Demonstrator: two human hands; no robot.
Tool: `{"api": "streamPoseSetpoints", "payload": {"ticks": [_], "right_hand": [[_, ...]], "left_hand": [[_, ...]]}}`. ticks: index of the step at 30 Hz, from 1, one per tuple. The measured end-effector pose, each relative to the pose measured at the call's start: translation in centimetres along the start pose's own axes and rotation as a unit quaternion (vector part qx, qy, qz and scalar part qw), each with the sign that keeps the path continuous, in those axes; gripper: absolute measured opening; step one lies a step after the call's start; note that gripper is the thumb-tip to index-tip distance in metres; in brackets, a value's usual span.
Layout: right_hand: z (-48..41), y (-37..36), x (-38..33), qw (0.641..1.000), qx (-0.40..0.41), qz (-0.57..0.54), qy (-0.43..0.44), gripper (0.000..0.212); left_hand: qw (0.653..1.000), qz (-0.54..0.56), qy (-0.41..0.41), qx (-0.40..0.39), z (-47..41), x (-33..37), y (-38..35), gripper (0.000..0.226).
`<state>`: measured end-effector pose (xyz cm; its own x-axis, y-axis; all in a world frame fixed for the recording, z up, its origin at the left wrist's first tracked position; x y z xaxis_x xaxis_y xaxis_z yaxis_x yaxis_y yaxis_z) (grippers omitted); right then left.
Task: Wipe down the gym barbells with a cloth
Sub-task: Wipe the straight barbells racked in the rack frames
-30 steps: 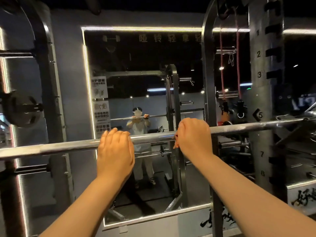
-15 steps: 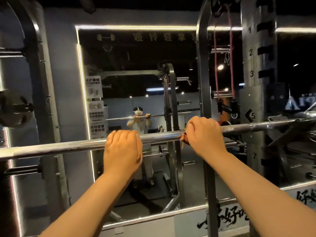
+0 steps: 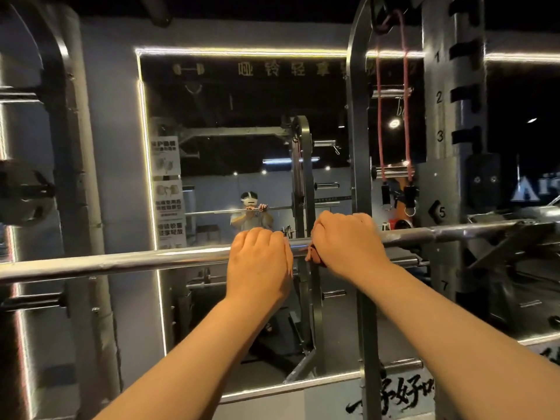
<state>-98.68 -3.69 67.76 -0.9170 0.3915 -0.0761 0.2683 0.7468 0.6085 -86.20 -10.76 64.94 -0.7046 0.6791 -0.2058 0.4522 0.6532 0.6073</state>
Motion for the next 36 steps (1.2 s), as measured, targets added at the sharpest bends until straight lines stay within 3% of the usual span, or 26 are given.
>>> {"api": "streamPoseSetpoints", "payload": {"ticks": [2,6,10,15,18,22,26,29,31,33,36], "right_hand": [[-0.9,-0.4,-0.5,1.0,-0.01,0.015,-0.011,0.031],[1.4,-1.4,0.6,0.989,0.078,-0.122,0.036,0.03],[4.1,-1.7,3.7,0.985,0.082,-0.095,0.115,0.036],[2.3,-0.2,8.9,0.992,0.097,-0.078,-0.022,0.022],[1.9,-0.8,6.2,0.987,0.097,-0.104,-0.076,0.023],[2.9,-1.5,2.0,0.985,0.106,-0.134,0.023,0.017],[3.0,-1.2,5.3,0.982,0.067,-0.125,0.127,0.025],[1.8,-0.4,9.2,0.99,0.052,-0.126,0.039,0.031],[0.9,-0.3,9.5,0.989,0.05,-0.128,-0.046,0.027],[0.6,-0.7,7.3,0.989,0.049,-0.123,-0.068,0.021],[2.2,-1.4,2.8,0.989,0.079,-0.114,0.052,0.028]], "left_hand": [[1.0,0.008,-0.003,0.004,-0.3,0.7,0.0,0.028],[1.0,0.004,-0.013,0.02,-0.2,0.9,-0.4,0.027],[1.0,0.002,0.006,0.028,-0.4,0.8,-0.4,0.034],[1.0,0.001,0.011,0.007,-0.6,0.8,-0.6,0.034],[1.0,-0.008,0.023,-0.008,-1.1,1.6,-0.7,0.027],[1.0,-0.004,0.021,-0.01,-1.6,3.1,-0.8,0.021],[1.0,-0.007,0.018,0.014,-1.4,2.9,-0.7,0.033],[1.0,0.001,0.016,-0.001,-1.4,3.1,-0.6,0.039],[1.0,-0.003,0.027,-0.008,-1.6,3.3,-0.6,0.026],[0.999,-0.008,0.039,-0.005,-2.0,3.8,-0.6,0.02],[0.999,-0.015,0.029,0.019,-2.0,4.7,-1.0,0.028]]}}
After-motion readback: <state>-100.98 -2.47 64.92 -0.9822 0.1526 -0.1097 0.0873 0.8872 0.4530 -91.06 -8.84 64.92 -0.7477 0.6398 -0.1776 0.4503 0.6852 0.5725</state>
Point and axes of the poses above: each hand's wrist, its own z-axis away from the middle knuckle, its own y-axis out of the back of the hand, x = y × z, the point moved 6 cm from there along -z, towards the middle knuckle, and after that the axes turned 5 degrees about -y, right-handed, at the moved point
